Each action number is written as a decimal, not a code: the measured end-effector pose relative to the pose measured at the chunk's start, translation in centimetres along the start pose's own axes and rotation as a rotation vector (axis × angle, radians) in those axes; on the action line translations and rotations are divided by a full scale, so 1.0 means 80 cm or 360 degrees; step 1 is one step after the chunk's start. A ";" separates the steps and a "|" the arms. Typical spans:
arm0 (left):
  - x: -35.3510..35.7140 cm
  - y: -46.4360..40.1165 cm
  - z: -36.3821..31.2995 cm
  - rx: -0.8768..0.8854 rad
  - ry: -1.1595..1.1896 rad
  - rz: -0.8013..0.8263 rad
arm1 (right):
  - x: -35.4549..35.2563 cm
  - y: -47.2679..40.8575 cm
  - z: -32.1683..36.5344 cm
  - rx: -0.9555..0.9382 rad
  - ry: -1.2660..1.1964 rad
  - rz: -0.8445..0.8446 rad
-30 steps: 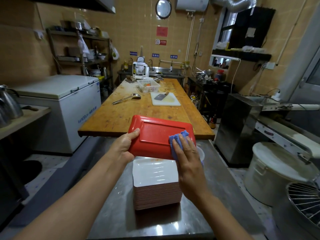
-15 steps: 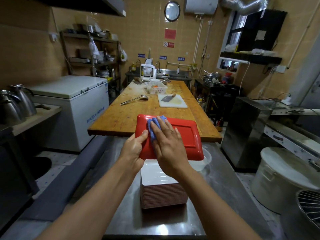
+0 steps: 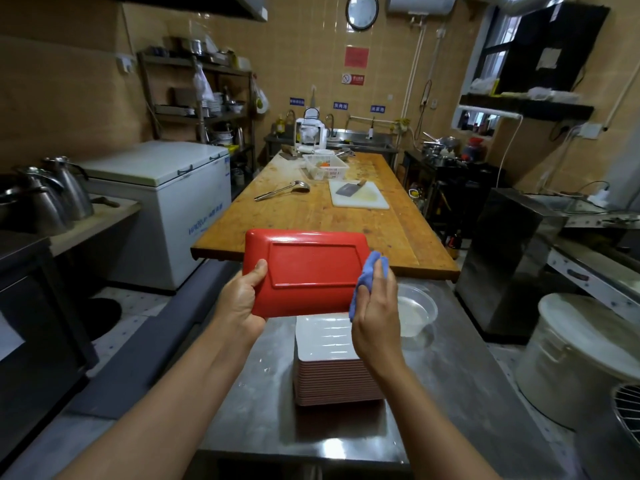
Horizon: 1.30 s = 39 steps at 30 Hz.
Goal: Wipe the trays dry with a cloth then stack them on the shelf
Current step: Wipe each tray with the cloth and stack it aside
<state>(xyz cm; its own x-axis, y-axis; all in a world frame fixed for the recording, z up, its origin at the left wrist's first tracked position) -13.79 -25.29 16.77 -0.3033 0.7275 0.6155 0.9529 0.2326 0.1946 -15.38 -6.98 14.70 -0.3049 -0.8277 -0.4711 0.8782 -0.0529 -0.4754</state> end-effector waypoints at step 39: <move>-0.251 -0.037 0.139 0.1215 -0.3101 0.0305 | 0.140 0.040 -0.038 0.0295 -0.0179 0.0499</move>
<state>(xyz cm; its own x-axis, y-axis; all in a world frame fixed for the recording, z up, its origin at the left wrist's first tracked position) -10.53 -33.43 -4.67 -0.3168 0.2251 -0.9214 0.9289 -0.1228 -0.3494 -17.14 -14.70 5.66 0.0226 -0.8754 -0.4829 0.9774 0.1210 -0.1736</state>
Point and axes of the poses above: each hand's wrist, its own y-axis away from the middle knuckle, its own x-axis out of the palm, z = x × y, the point moved 4 cm from there along -y, towards the middle knuckle, and after that the axes turned 2 degrees about z, right-handed, at the moved point
